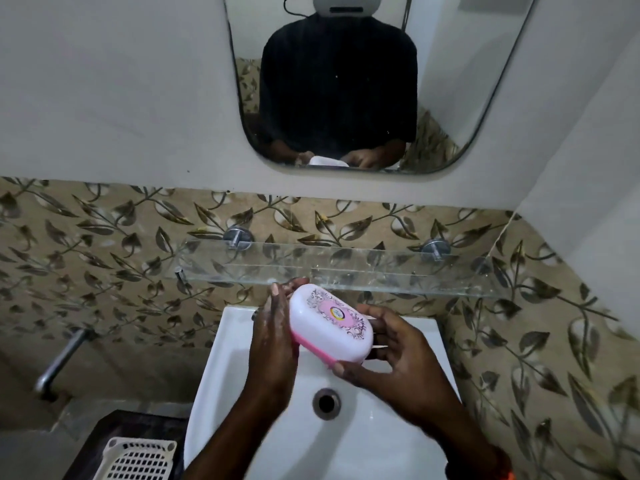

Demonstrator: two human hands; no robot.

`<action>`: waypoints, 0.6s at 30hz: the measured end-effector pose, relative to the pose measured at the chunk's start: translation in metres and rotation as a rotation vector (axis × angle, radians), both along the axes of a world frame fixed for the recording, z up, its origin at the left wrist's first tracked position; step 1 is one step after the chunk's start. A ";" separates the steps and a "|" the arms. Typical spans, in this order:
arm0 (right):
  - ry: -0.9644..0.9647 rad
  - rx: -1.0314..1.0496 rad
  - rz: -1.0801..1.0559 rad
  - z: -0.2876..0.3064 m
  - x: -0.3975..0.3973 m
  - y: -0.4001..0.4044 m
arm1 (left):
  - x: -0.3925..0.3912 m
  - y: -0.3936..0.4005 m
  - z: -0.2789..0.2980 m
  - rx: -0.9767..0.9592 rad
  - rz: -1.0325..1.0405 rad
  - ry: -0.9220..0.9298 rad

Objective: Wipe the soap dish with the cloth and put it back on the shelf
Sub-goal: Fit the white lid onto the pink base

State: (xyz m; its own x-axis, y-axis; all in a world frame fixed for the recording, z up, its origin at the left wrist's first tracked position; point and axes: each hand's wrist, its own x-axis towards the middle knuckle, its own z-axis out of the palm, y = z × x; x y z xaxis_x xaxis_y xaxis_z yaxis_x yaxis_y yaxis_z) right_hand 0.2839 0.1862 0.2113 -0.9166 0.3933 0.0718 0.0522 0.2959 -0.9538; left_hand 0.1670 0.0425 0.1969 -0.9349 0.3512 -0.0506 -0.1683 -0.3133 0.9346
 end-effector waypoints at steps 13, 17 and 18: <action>0.063 0.373 0.055 0.025 -0.113 0.106 | -0.123 0.021 0.028 -0.734 -0.218 0.992; 0.052 0.428 0.081 0.017 -0.137 0.119 | -0.139 0.033 0.022 -0.758 -0.229 0.960; 0.052 0.440 0.083 0.016 -0.140 0.121 | -0.141 0.034 0.021 -0.753 -0.238 0.954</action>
State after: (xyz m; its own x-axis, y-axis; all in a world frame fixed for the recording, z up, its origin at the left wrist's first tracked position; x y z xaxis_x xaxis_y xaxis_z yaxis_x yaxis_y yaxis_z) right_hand 0.1438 0.3073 0.2269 -0.9343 0.2406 0.2629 -0.0334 0.6754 -0.7367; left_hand 0.0264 0.0770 0.2179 -0.6255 0.6960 0.3528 0.6994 0.2997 0.6488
